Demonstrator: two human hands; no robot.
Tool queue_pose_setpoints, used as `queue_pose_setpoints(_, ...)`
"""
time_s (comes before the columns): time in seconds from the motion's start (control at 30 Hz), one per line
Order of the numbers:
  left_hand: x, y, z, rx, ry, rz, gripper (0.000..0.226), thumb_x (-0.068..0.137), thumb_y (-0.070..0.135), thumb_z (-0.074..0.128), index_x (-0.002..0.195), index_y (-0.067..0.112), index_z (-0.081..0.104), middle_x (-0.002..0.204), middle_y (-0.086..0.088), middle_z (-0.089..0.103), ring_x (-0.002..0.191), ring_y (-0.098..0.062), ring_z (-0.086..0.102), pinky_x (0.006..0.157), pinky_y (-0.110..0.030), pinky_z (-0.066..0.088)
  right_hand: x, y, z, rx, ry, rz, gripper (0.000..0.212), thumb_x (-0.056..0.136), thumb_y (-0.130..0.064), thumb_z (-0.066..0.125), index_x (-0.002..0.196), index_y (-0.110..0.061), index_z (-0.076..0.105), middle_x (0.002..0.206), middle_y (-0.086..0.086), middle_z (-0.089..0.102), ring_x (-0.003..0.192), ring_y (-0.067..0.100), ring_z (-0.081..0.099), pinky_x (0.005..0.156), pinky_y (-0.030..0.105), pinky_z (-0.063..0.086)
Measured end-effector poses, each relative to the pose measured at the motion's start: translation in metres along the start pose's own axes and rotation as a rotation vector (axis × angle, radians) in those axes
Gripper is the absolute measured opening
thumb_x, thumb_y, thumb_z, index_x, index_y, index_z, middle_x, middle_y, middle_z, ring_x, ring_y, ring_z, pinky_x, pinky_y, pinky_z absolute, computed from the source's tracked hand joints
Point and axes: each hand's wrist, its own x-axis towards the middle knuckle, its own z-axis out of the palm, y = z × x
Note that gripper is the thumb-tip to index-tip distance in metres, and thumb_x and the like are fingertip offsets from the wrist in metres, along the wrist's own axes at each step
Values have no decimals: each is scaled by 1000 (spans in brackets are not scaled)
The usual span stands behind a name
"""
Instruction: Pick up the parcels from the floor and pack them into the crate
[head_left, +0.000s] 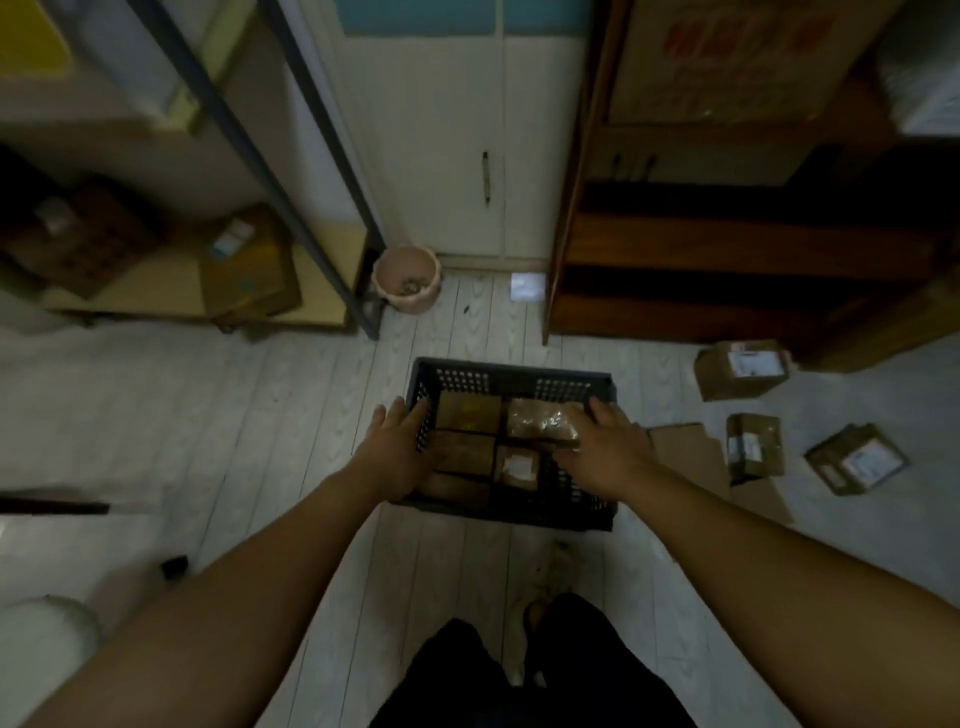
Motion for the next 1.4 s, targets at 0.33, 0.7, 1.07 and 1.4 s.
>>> queue_pose_setpoints(0.33,-98,92,-19,7,74,264,83,85,51,54,148,32,4,158,-6,-3,144,-29,-6,115,-45,5,-167,37,-37,-23,244,247,73,92,-54,40,151,-22,11,159,9,5,144,28,9,115,43,18)
queue_pose_setpoints(0.7,-165,302,35,6,120,490,80,85,56,51,146,40,2,158,2,-5,144,-27,-9,114,-44,7,-327,186,-89,29,446,400,72,91,-53,44,150,-23,15,159,8,8,143,28,16,112,38,23)
queue_pose_setpoints(1.07,-184,409,125,-17,-5,408,82,85,58,50,148,34,4,158,-4,-3,144,-31,-4,114,-45,9,-406,335,-81,151,355,459,71,92,-52,44,150,-18,18,157,12,12,142,29,17,114,36,21)
queue_pose_setpoints(1.4,-98,424,117,-47,-47,319,82,86,56,50,149,28,5,158,-7,2,144,-29,4,115,-44,11,-328,370,-97,270,307,398,69,91,-50,49,148,-19,24,143,10,34,129,28,35,106,34,34)
